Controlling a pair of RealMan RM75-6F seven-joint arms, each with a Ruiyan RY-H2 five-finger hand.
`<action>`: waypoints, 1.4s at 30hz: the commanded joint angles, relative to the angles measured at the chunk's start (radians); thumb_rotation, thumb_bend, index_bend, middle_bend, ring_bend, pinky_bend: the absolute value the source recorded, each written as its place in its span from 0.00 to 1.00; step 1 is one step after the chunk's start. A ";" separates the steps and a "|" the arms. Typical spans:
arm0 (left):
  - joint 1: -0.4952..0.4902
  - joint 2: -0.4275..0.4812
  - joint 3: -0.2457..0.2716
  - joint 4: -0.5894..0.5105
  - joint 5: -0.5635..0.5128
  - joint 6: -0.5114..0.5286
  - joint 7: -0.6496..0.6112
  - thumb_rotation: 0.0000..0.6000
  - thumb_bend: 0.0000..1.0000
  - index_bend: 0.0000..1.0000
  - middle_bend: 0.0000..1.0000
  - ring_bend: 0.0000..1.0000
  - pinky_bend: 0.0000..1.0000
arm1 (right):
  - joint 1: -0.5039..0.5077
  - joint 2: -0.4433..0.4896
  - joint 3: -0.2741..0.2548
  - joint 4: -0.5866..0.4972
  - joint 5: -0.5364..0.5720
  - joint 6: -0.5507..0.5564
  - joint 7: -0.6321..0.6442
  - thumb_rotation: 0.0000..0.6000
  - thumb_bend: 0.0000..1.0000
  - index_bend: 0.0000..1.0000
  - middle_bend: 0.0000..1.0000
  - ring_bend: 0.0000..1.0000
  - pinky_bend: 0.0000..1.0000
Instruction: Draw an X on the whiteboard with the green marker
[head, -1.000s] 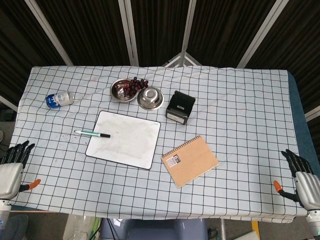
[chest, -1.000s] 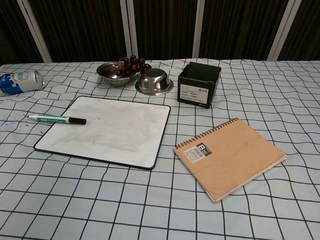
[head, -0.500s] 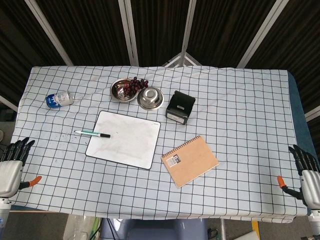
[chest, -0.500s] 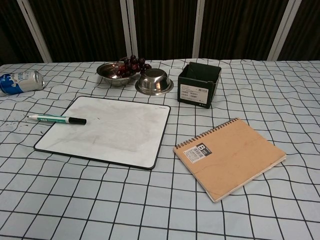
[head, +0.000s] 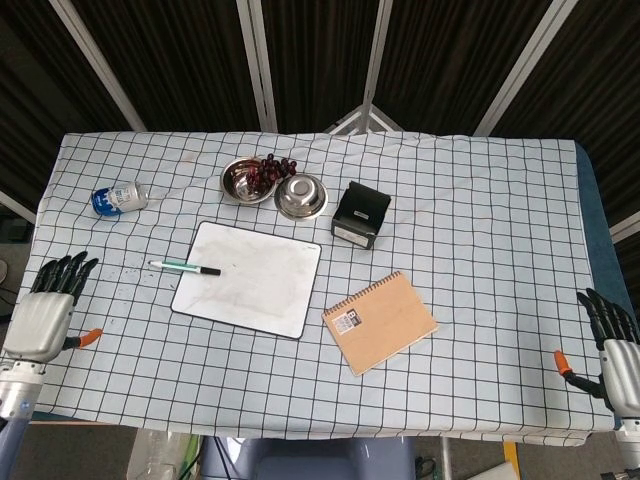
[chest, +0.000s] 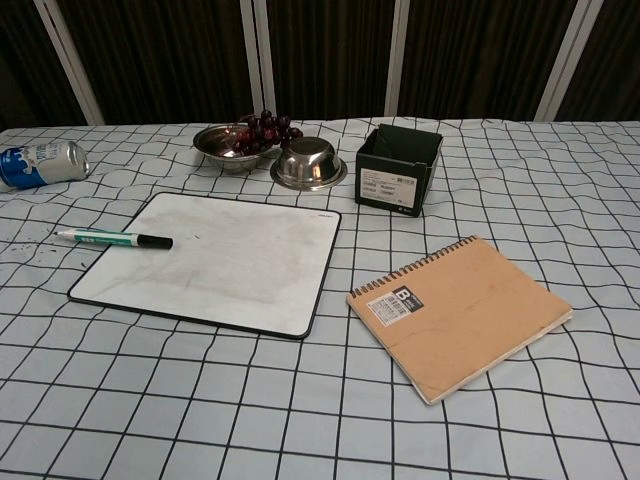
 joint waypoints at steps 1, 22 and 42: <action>-0.110 -0.031 -0.068 0.021 -0.122 -0.136 0.068 1.00 0.24 0.26 0.00 0.00 0.00 | 0.000 0.002 0.000 -0.002 0.002 -0.003 0.003 1.00 0.35 0.00 0.00 0.00 0.00; -0.439 -0.402 -0.103 0.468 -0.338 -0.389 0.353 1.00 0.37 0.47 0.00 0.00 0.00 | 0.005 0.032 0.001 -0.011 0.039 -0.055 0.069 1.00 0.35 0.00 0.00 0.00 0.00; -0.492 -0.478 -0.082 0.544 -0.407 -0.434 0.344 1.00 0.43 0.44 0.00 0.00 0.00 | 0.004 0.042 0.000 -0.024 0.040 -0.065 0.087 1.00 0.35 0.00 0.00 0.00 0.00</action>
